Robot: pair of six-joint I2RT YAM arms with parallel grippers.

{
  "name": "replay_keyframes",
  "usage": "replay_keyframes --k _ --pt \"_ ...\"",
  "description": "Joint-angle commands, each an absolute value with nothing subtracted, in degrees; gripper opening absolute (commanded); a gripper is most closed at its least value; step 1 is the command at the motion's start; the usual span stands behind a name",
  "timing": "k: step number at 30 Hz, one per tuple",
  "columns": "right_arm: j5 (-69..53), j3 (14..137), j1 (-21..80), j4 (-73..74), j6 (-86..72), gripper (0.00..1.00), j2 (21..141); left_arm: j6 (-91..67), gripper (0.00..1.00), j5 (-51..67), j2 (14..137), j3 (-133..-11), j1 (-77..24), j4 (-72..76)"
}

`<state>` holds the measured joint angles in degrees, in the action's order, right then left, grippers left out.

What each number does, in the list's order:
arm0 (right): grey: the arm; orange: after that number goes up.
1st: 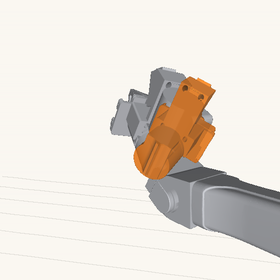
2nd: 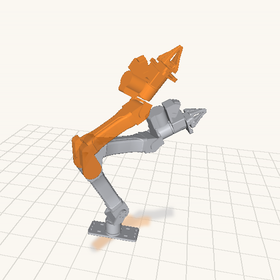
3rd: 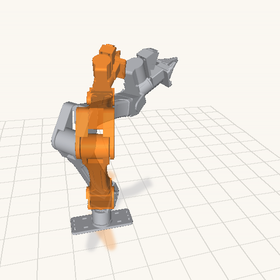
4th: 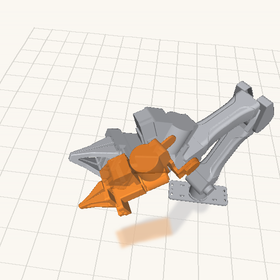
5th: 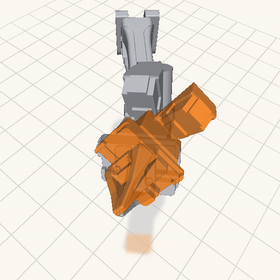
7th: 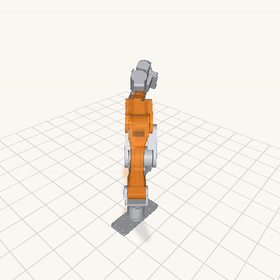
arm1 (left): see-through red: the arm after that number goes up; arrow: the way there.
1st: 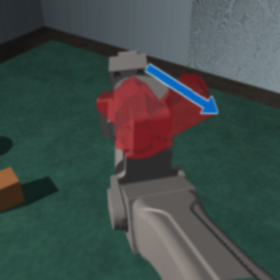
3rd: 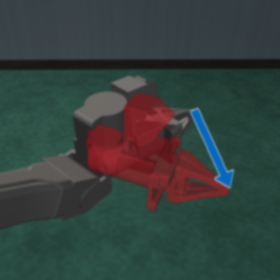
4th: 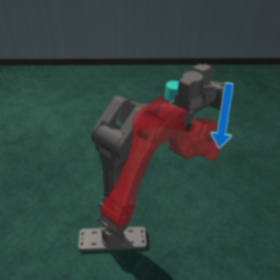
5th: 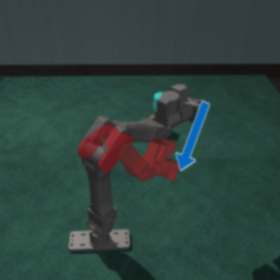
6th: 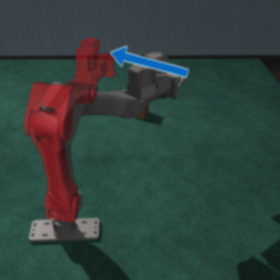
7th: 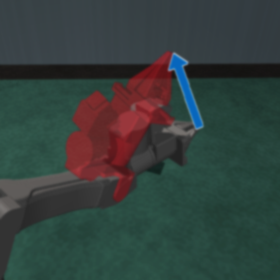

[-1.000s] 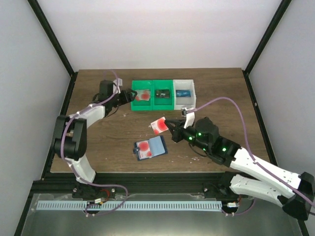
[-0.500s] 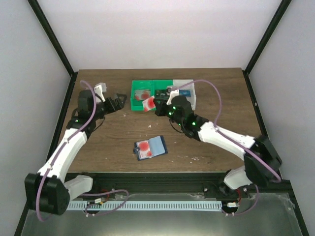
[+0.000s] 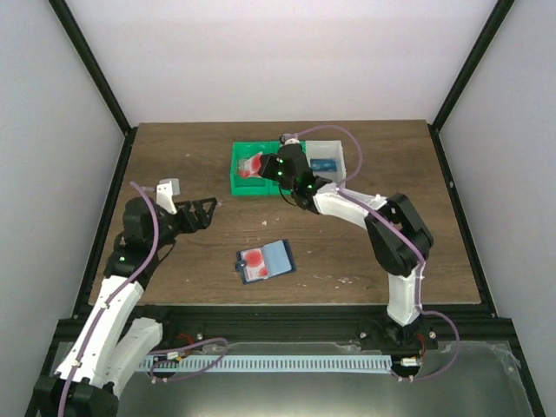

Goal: Take the credit cards out of the card holder

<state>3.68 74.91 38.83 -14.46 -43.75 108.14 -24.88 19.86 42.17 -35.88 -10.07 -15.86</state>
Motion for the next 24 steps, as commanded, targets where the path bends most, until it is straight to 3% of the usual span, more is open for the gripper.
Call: replay_keyframes --k 1,13,24 --pt "2.7 82.4 38.2 -12.5 -46.7 0.00 114.8 -22.9 1.00 19.9 41.4 -36.1 -9.5 -15.1" --pt "4.1 96.0 37.6 -8.2 -47.7 0.02 128.1 -22.3 1.00 23.3 40.5 -35.2 -8.6 -15.8" --pt "4.9 101.2 37.3 -5.2 -49.2 0.10 133.3 -22.4 1.00 23.5 39.8 -34.9 -8.6 -15.6"
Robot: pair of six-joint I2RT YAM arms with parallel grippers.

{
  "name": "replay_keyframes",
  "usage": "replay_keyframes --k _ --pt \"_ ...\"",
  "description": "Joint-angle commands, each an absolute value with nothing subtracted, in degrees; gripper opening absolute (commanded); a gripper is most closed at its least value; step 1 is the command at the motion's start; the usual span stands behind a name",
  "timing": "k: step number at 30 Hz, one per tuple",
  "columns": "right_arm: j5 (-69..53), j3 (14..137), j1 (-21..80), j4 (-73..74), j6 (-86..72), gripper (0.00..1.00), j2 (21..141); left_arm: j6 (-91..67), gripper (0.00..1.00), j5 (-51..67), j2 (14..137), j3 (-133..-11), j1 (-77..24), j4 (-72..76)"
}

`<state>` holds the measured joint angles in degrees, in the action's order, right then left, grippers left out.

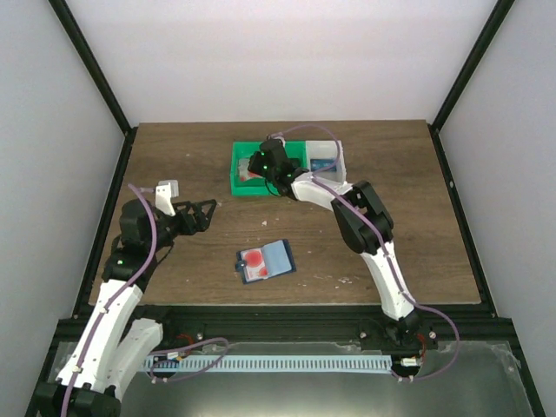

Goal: Take the credit cards out of the card holder

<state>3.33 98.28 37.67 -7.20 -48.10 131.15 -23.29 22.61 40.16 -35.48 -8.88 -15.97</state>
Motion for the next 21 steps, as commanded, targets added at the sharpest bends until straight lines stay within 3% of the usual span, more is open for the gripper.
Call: replay_keyframes --k 1,12,21 --pt "5.1 101.6 37.3 -4.9 -49.1 0.11 133.7 -22.4 1.00 23.5 39.8 -34.9 -8.6 -15.6" --pt "5.1 104.4 37.3 -1.2 -42.5 0.24 130.2 -22.4 1.00 23.5 39.6 -34.8 -8.6 -15.6" --pt "-6.8 102.1 37.3 4.6 -33.9 0.33 121.5 -22.5 0.99 23.7 40.1 -34.6 -8.6 -15.4"
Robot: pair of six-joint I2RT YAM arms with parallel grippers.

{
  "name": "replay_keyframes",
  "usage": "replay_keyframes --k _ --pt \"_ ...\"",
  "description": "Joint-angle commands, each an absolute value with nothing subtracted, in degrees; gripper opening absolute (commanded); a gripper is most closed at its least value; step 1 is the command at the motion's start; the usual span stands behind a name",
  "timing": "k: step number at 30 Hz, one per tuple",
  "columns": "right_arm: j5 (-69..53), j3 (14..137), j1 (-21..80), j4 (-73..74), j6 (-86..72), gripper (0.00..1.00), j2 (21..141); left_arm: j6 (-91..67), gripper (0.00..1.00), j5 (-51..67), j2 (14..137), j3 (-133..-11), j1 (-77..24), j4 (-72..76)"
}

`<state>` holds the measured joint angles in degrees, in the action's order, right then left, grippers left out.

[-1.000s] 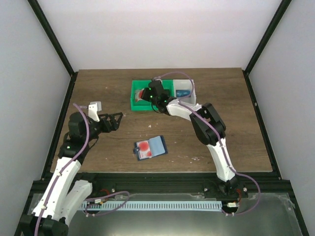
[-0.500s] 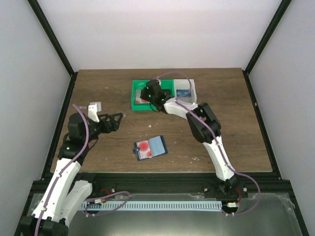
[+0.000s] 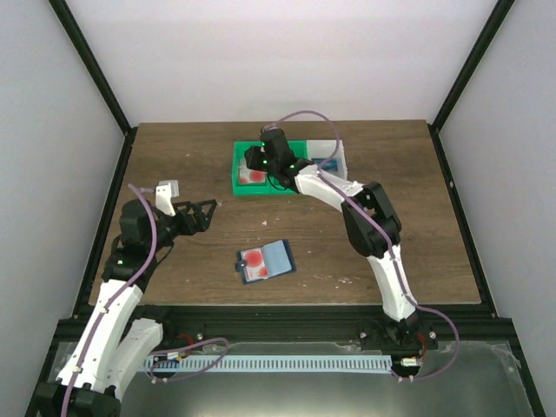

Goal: Take the credit cards out of the card holder

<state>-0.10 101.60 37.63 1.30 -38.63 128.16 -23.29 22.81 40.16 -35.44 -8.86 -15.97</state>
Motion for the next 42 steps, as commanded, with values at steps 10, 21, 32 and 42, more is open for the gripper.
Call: replay_keyframes --k 10,21,32,42 --pt "-15.1 75.5 37.4 1.1 -32.0 0.34 100.1 -23.6 0.85 24.6 44.2 -34.7 -9.2 -15.2" --pt "-21.6 54.5 39.4 1.3 -32.6 0.34 85.7 -27.5 0.65 26.1 52.6 -36.0 -17.3 -16.4" --pt "-25.1 39.6 45.8 -5.2 -37.9 0.33 80.8 -41.0 0.01 28.9 50.9 -22.0 -26.2 -2.7" --pt "-27.0 37.3 49.9 -12.8 -41.0 0.31 87.9 -43.3 0.00 26.7 56.6 -14.0 -28.9 7.3"
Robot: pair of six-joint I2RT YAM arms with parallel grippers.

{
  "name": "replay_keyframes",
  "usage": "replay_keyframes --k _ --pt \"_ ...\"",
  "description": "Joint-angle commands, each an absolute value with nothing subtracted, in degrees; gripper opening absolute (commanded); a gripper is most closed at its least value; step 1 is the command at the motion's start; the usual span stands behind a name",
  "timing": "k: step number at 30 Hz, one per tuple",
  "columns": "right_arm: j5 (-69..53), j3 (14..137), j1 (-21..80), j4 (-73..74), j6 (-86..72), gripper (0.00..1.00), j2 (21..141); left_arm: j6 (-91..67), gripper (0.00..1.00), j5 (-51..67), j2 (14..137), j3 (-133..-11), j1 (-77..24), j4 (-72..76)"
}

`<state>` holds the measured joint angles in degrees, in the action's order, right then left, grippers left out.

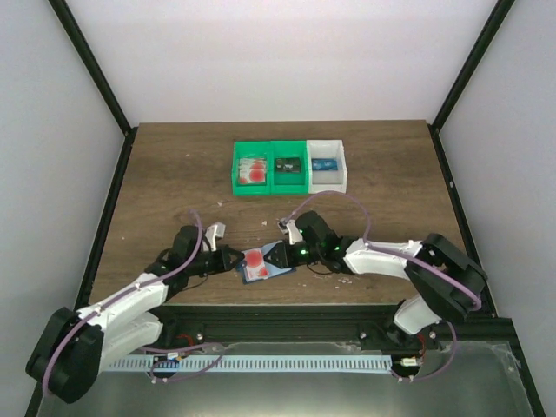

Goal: Take the credit cards out of the card holder

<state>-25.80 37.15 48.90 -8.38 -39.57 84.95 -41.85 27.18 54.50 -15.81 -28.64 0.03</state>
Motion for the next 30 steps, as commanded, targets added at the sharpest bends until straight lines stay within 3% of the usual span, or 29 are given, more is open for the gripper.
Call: replay_keyframes --k 1,15,30 --pt "-26.9 37.4 50.0 -13.2 -41.0 0.31 88.8 -43.7 0.00 27.0 57.7 -13.2 -28.9 8.9" --pt "-28.3 39.3 50.3 -16.7 -41.4 0.27 97.7 -42.5 0.00 25.7 67.3 -9.9 -29.0 16.5" --pt "-26.9 40.3 50.4 -16.6 -41.4 0.21 100.1 -41.9 0.00 23.4 64.5 -9.5 -29.0 13.0"
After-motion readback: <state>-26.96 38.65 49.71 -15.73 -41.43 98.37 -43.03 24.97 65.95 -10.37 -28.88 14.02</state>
